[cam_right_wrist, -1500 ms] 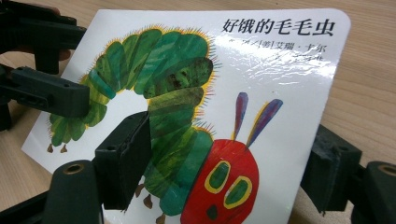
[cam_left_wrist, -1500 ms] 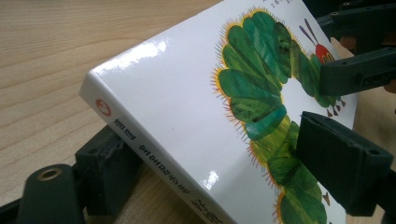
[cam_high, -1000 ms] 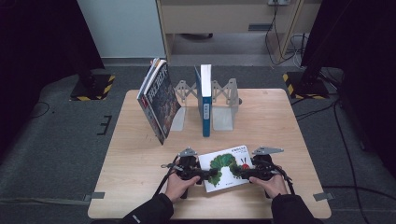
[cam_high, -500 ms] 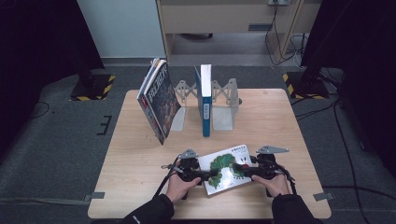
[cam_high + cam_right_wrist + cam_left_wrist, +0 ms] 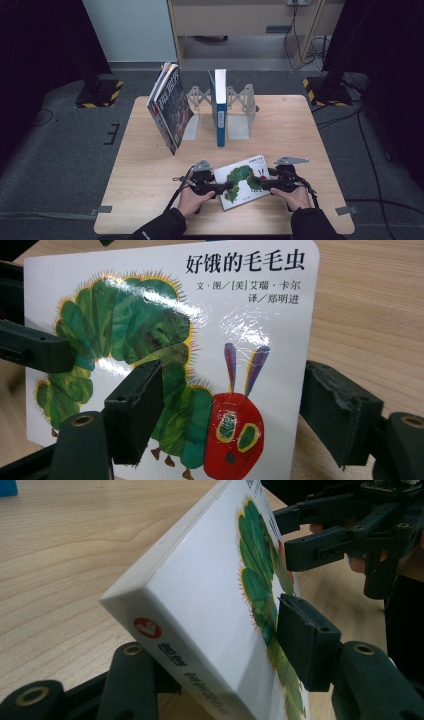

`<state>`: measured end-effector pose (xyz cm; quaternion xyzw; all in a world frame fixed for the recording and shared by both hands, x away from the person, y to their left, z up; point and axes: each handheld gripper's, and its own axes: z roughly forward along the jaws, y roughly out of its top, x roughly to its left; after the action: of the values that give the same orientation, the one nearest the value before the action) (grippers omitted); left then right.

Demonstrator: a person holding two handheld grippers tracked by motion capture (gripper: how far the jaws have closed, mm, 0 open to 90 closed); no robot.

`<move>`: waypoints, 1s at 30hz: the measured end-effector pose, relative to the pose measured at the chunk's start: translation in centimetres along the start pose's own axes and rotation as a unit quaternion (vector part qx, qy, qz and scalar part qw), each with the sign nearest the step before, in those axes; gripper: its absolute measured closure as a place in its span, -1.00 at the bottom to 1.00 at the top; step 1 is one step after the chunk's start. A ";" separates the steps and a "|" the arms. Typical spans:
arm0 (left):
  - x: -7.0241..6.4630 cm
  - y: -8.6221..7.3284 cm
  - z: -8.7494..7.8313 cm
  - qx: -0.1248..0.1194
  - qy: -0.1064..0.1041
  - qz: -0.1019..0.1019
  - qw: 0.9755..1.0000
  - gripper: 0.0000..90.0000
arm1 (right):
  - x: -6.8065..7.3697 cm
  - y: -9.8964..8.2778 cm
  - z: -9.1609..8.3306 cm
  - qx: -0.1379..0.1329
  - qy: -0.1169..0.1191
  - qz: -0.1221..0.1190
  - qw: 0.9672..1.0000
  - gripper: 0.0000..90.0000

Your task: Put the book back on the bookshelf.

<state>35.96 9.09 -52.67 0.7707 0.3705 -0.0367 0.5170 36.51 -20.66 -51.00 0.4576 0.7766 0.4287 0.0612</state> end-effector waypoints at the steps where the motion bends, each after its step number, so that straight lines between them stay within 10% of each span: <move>1: 0.0 0.0 0.0 0.001 -0.001 -0.002 1.000 0.05 | 0.0 0.0 0.0 -0.001 0.000 0.001 1.000 -0.40; 30: -2.2 0.8 -0.7 0.012 -0.039 -0.005 0.999 0.63 | -0.5 0.6 -1.2 -0.054 0.005 -0.001 0.999 -0.49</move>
<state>34.63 8.36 -50.80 0.7733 0.3529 -0.0740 0.5216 36.61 -21.64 -49.99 0.4508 0.7529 0.4724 0.0820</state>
